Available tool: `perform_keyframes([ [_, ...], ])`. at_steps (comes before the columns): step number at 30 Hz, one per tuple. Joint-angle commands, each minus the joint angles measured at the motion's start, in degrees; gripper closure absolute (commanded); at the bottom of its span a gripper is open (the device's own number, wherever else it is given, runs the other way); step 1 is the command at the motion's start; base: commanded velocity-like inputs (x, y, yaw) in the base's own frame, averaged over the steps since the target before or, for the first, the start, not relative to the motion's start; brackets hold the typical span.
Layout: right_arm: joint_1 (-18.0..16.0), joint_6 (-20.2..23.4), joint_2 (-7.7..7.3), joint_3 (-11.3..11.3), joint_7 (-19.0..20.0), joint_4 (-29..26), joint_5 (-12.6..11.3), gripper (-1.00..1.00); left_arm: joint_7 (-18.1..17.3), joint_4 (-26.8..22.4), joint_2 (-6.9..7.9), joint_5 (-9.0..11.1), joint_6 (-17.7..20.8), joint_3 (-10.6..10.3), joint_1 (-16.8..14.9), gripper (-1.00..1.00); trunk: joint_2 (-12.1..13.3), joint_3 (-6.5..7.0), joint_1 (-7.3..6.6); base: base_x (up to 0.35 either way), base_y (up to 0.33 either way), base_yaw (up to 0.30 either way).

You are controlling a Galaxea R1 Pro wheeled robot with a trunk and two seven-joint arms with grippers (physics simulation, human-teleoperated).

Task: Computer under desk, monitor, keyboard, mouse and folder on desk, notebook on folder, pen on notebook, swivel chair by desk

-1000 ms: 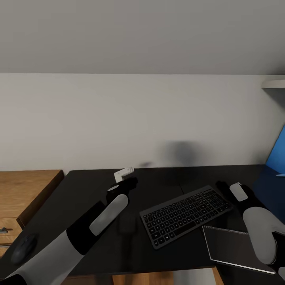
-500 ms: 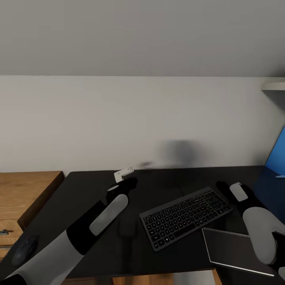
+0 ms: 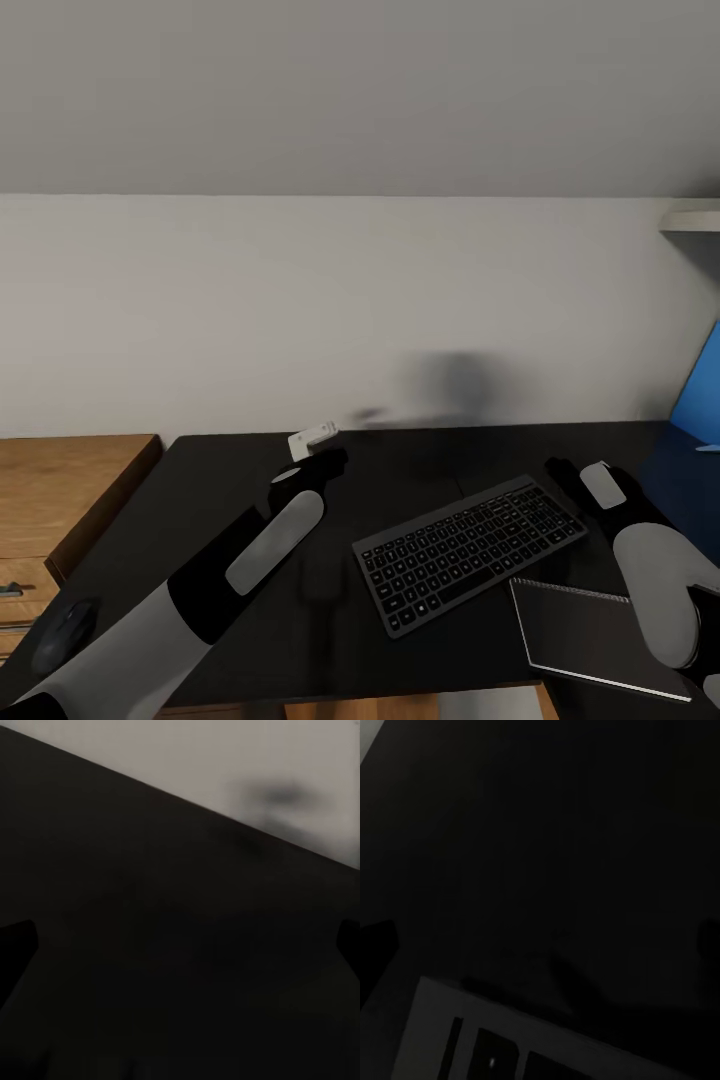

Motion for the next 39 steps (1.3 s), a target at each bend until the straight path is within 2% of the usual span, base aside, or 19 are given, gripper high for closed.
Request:
perform_keyframes([
  [1, 0.0, 0.3, 0.01, 0.0, -0.4, -0.1, -0.6, -1.0, 0.3, -0.1, 0.05, 0.1, 0.4, -0.1, -0.1, -1.0, 0.0, -0.06, 0.0, 0.0, 0.0, 0.0],
  [29, 0.0, 3.7, 0.01, -0.1, -2.0, 0.0, -0.8, -1.0, 0.3, -0.1, 0.58, 0.1, 0.4, -0.1, -0.1, -1.0, 0.0, -0.06, 0.0, 0.0, 0.0, 0.0],
  [39, 0.0, 3.6, 0.01, 0.0, -2.0, 0.0, -0.8, -1.0, 0.3, -0.1, 0.58, 0.2, 0.4, -0.1, -0.1, -1.0, 0.0, -0.06, 0.0, -0.155, 0.019, 0.0],
])
